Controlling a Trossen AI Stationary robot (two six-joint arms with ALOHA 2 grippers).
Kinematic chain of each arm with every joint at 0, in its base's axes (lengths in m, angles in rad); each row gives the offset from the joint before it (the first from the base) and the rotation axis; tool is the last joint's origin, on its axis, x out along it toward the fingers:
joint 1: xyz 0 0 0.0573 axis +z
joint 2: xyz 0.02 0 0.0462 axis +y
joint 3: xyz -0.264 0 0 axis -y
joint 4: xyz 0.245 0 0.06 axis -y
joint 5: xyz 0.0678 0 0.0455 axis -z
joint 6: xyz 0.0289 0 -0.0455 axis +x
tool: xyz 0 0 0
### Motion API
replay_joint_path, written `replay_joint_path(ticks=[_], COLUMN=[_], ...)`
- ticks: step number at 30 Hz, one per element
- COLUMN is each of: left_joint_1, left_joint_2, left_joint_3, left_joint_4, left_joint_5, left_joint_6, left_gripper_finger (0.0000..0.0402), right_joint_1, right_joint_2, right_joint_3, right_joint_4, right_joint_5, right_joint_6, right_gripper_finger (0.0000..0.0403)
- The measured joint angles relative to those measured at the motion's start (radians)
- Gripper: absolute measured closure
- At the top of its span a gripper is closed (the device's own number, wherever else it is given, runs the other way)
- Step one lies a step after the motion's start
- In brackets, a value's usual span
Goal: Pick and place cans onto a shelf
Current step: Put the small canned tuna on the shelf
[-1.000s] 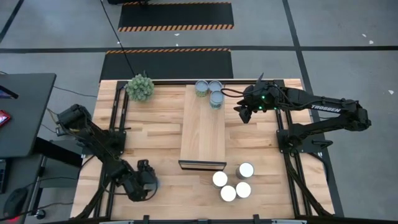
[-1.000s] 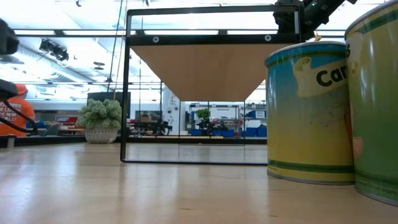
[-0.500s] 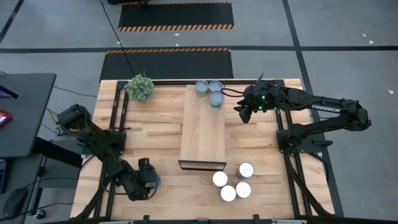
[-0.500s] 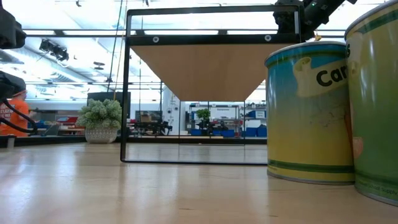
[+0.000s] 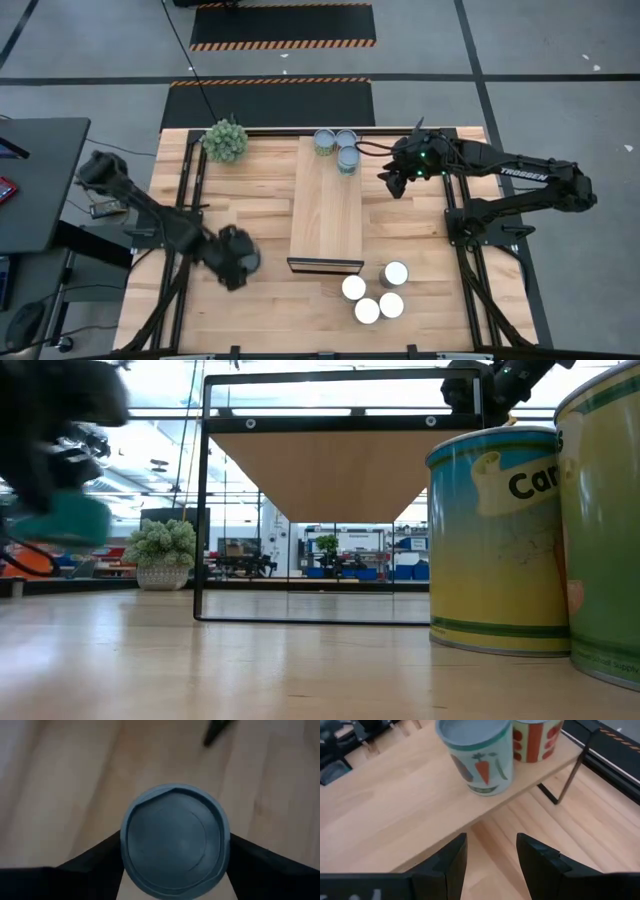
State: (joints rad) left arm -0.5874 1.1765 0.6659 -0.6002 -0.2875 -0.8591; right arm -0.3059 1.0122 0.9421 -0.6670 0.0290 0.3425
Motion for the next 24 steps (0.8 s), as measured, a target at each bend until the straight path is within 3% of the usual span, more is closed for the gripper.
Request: replay_joint_path(ticks=[6, 11, 18, 24], left_joint_1=[0.307, 0.543, 0.842, 0.959], left_joint_2=[-0.139, -0.134, 0.02, 0.239], left_joint_3=[0.009, 0.148, 0.405, 0.657], left_joint_4=[-0.019, -0.091, -0.117, -0.114], left_joint_5=[0.121, 0.149, 0.22, 0.284], left_joint_6=[0.189, 0.418, 0.666, 0.796], left_gripper_finger=[0.0112, 0.0112, 0.0113, 0.0113], right_joint_1=[-0.061, -0.106, -0.136, -0.175], right_joint_2=[0.0, 0.0, 0.0, 0.001], right_joint_3=[0.0, 0.0, 0.0, 0.0], right_joint_4=[-0.011, -0.012, -0.013, -0.013], right_joint_5=[-0.053, -0.107, -0.102, -0.102], right_joint_6=[-0.023, -0.053, -0.124, -0.165], right_gripper_finger=[0.0225, 0.0225, 0.0225, 0.0225])
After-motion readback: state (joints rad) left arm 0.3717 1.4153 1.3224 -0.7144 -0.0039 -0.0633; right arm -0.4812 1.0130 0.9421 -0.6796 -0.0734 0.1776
